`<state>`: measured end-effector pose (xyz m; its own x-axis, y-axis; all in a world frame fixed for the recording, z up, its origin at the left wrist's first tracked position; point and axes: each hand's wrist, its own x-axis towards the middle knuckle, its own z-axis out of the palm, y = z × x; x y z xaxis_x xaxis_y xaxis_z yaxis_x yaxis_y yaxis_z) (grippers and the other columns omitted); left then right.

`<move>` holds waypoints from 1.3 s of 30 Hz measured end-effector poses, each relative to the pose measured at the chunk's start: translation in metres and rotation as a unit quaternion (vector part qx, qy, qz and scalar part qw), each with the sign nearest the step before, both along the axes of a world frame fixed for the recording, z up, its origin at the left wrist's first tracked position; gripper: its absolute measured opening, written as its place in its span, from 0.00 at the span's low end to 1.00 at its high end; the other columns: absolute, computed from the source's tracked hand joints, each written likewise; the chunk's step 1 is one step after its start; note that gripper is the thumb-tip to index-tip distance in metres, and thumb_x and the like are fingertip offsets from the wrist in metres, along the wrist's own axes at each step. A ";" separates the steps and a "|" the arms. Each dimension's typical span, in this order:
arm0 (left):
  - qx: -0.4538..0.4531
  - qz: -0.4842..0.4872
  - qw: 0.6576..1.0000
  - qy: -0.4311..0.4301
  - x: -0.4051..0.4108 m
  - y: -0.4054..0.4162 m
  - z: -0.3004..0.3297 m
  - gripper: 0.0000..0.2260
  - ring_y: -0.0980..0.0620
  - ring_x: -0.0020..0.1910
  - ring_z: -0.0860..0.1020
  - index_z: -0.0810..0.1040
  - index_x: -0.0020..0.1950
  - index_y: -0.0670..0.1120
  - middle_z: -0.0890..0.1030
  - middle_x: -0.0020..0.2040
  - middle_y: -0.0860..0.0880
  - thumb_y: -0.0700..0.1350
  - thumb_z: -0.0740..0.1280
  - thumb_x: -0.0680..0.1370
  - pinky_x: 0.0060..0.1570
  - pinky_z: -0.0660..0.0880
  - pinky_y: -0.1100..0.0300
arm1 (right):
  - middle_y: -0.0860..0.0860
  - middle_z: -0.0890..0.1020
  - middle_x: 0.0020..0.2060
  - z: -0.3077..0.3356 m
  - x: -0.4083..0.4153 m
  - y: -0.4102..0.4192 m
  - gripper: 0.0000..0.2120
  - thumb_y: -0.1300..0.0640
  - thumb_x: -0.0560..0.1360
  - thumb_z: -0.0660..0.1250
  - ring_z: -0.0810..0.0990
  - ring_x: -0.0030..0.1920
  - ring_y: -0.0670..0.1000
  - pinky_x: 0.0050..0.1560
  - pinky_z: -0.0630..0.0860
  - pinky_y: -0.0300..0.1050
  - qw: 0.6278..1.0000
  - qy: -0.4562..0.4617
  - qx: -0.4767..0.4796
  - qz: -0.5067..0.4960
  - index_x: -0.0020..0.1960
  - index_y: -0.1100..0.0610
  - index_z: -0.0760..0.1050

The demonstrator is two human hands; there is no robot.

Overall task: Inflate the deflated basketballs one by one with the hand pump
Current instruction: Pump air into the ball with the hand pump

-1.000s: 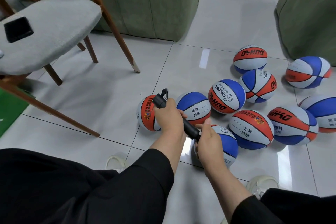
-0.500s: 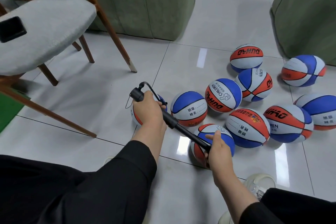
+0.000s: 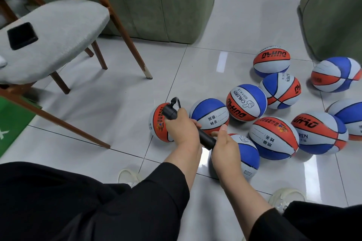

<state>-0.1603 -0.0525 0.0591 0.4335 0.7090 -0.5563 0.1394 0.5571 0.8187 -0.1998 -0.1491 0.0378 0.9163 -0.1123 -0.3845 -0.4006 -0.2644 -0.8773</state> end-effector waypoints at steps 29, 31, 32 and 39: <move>0.017 -0.015 1.000 -0.001 0.001 -0.007 -0.006 0.12 0.47 0.25 0.74 0.73 0.61 0.41 0.74 0.26 0.47 0.42 0.63 0.79 0.32 0.75 0.55 | 0.51 0.84 0.39 -0.005 -0.005 0.002 0.28 0.35 0.83 0.48 0.81 0.44 0.56 0.47 0.77 0.50 0.999 0.025 0.021 -0.032 0.49 0.49 0.82; 0.013 -0.018 1.000 0.002 -0.001 -0.009 -0.009 0.11 0.47 0.25 0.74 0.73 0.61 0.42 0.74 0.26 0.47 0.42 0.63 0.80 0.32 0.75 0.55 | 0.51 0.83 0.38 -0.005 -0.007 0.001 0.28 0.36 0.84 0.48 0.80 0.43 0.54 0.44 0.73 0.47 0.999 0.027 0.016 -0.027 0.49 0.51 0.82; 0.009 -0.022 1.000 0.002 -0.001 -0.008 -0.010 0.11 0.47 0.26 0.74 0.73 0.61 0.42 0.74 0.26 0.48 0.43 0.64 0.80 0.32 0.75 0.55 | 0.51 0.83 0.37 -0.005 -0.007 0.001 0.28 0.36 0.84 0.49 0.80 0.41 0.54 0.42 0.72 0.46 0.999 0.032 0.019 -0.026 0.49 0.51 0.83; -0.013 -0.078 0.997 0.009 0.011 0.011 -0.006 0.12 0.48 0.26 0.76 0.74 0.61 0.41 0.76 0.27 0.49 0.44 0.64 0.79 0.37 0.77 0.52 | 0.54 0.77 0.34 0.009 -0.005 -0.002 0.19 0.43 0.82 0.63 0.72 0.32 0.49 0.28 0.69 0.41 0.992 0.063 0.100 0.051 0.44 0.58 0.79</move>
<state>-0.1493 -0.0415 0.0534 0.5274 0.6192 -0.5818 0.2400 0.5483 0.8011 -0.2051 -0.1510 0.0469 0.8626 0.0677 -0.5014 -0.4901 -0.1344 -0.8613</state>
